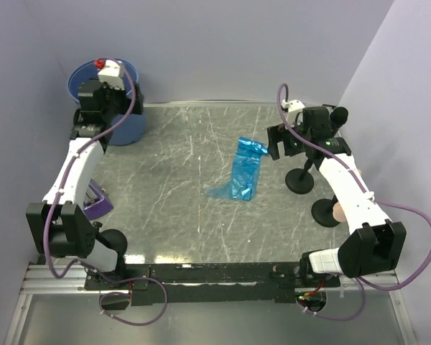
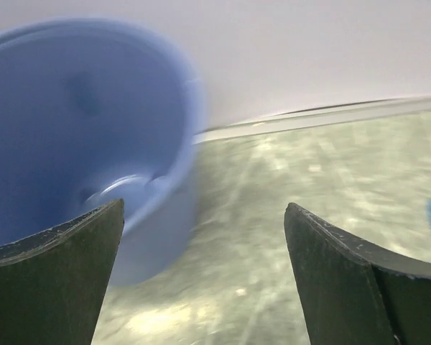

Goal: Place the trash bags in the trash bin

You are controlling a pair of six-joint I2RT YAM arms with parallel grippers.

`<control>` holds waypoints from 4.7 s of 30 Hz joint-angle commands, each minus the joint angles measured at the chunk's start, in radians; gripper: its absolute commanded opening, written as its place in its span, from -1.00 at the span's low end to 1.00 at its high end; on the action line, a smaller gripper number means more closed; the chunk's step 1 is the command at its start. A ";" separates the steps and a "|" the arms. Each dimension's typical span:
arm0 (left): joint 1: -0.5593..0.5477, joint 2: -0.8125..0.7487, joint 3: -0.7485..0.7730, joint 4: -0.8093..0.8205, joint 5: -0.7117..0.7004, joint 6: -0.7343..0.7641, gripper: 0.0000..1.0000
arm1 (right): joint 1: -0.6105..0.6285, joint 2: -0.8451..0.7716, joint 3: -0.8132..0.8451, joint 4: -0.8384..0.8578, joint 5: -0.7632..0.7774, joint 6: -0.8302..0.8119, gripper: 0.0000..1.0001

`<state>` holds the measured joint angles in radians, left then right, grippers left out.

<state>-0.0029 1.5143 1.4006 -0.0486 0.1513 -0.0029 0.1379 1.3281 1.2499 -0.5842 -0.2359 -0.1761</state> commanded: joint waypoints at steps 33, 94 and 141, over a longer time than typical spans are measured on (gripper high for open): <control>-0.332 -0.272 -0.362 -0.146 0.179 -0.089 0.98 | 0.106 0.910 0.663 -0.088 0.018 -0.554 0.29; -0.416 0.196 -0.166 -0.117 0.838 0.185 -0.99 | 0.089 0.502 0.543 -0.253 -1.120 0.023 -0.97; -0.359 0.162 0.020 -1.327 0.603 0.618 -0.99 | 0.248 0.689 0.377 0.261 -0.369 -0.258 0.36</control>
<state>-0.3546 1.7351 1.5398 -1.3304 0.7731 0.6136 0.3336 1.9282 1.5211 -0.3233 -0.6685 -0.2150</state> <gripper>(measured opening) 0.013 0.670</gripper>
